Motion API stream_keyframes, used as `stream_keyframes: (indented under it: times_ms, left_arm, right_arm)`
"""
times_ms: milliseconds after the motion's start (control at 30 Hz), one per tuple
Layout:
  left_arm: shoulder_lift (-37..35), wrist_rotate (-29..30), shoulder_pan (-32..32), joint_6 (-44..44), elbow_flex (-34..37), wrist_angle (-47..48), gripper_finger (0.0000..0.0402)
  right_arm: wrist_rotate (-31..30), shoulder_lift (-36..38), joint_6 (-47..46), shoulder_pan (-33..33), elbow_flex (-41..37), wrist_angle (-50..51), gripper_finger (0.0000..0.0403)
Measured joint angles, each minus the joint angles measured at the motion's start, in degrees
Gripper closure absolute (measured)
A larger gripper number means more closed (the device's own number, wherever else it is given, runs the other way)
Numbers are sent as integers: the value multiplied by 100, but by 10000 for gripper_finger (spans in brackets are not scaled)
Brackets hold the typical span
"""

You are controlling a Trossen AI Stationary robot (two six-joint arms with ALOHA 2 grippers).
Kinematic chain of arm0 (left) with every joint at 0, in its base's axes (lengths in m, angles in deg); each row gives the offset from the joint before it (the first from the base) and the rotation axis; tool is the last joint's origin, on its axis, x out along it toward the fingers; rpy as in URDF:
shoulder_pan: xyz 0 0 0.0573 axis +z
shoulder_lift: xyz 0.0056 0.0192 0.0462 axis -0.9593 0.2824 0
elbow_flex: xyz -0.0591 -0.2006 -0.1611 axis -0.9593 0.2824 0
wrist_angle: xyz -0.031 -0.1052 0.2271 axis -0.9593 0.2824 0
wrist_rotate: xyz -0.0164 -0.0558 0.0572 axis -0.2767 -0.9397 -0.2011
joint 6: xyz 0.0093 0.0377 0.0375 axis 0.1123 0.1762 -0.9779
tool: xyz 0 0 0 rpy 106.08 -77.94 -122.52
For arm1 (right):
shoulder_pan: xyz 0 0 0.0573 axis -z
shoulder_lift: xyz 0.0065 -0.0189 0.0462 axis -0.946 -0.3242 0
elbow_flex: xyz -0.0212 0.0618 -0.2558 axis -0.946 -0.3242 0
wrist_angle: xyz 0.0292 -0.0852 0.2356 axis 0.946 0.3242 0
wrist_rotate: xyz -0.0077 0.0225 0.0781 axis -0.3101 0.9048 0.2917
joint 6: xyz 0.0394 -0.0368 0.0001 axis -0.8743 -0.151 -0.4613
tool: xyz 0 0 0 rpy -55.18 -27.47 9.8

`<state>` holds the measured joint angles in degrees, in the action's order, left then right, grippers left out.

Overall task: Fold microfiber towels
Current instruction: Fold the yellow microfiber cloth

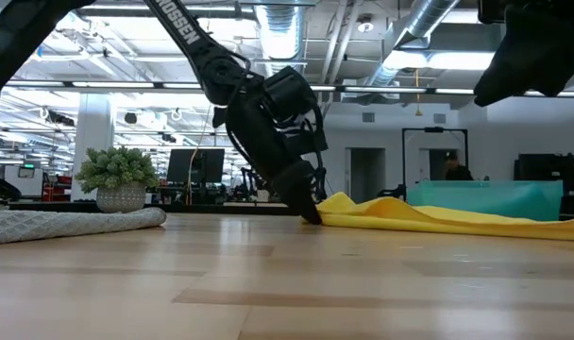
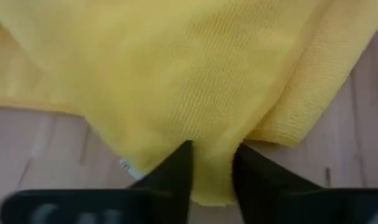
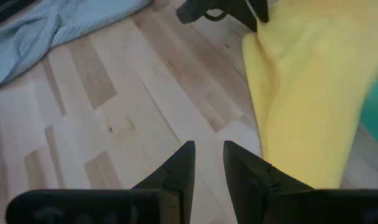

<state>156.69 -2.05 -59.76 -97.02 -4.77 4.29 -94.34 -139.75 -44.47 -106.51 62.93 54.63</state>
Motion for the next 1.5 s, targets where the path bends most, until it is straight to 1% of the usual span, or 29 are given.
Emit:
stream_keyframes:
  times_ms: [100, 133, 300, 400, 600, 733, 900, 1000, 1133, 1200, 1267, 1367, 1500]
  left_arm:
    - [-202, -9, -35, 229, -26, 570, 382]
    - [-286, -2, -64, 330, -13, 748, 390]
    - [-855, 75, -376, 597, 46, 1528, 398]
    - [-1289, 235, -583, 718, 15, 1741, 399]
    - [-1864, 597, -1053, 993, 19, 2334, 398]
    - [-2078, 807, -1357, 1119, 21, 2693, 398]
    - [-2154, 1087, -1612, 1191, 14, 2823, 397]
    - [-2152, 1128, -1682, 1215, 16, 2865, 397]
    - [-2150, 1156, -1701, 1233, 16, 2924, 397]
    - [-2150, 1158, -1701, 1230, 16, 2956, 397]
    - [-2150, 1161, -1701, 1228, 16, 3000, 397]
    - [-2150, 1161, -1701, 1187, 16, 3030, 397]
    - [-2150, 1160, -1701, 1187, 16, 3058, 397]
  right_arm:
    - [1, 0, 0, -43, 0, -1, 295]
    - [-2, 0, 0, -57, 0, -13, 295]
    - [-279, -138, 62, -160, 1, -73, 295]
    - [-279, -465, 161, -282, -46, -10, 295]
    - [-144, -1350, 182, -477, -94, 79, 295]
    - [-140, -1687, 403, -586, -94, 170, 295]
    - [-93, -1768, 494, -659, -92, 662, 292]
    - [202, -1763, 507, -648, -90, 840, 271]
    - [645, -1767, 628, -670, -90, 858, 217]
    - [732, -1768, 742, -719, -90, 857, 189]
    - [674, -1768, 792, -736, -90, 881, 169]
    - [563, -1768, 814, -716, -92, 969, 157]
    - [609, -1768, 852, -640, -317, 806, 157]
